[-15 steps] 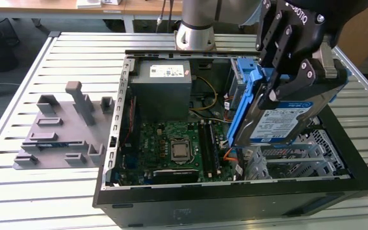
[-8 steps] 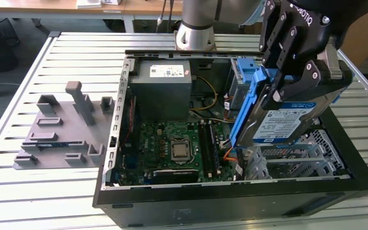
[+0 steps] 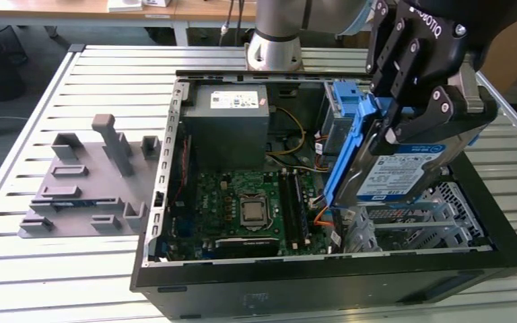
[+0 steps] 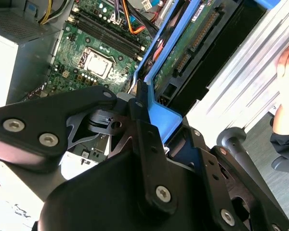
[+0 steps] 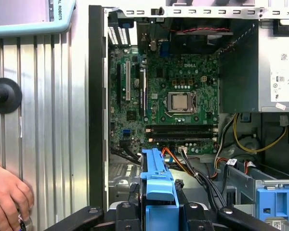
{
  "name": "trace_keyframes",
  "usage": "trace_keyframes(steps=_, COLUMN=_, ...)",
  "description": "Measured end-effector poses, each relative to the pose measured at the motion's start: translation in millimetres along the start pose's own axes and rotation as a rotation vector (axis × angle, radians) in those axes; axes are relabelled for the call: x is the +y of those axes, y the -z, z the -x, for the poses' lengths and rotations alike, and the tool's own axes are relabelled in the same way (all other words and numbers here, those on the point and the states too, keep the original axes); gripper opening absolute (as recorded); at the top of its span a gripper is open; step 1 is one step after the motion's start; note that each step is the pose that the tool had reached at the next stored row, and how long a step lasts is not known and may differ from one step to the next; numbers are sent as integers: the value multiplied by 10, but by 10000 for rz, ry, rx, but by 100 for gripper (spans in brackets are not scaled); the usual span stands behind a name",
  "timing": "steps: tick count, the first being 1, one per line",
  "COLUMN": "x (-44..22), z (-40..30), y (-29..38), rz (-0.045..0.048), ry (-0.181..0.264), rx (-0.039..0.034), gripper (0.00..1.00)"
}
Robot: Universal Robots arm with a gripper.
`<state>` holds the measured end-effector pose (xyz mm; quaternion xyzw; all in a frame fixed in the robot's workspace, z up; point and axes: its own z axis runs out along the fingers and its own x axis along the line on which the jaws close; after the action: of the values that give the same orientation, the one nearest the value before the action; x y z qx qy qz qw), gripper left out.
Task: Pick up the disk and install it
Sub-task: 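Insert the disk into the insertion slot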
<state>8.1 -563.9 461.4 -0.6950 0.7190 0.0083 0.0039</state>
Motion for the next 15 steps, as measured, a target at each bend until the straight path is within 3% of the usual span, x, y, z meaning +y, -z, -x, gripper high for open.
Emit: trace_keyframes(steps=15, x=-227, z=-58, y=-56, rz=0, ry=-10, rx=1, gripper=36)
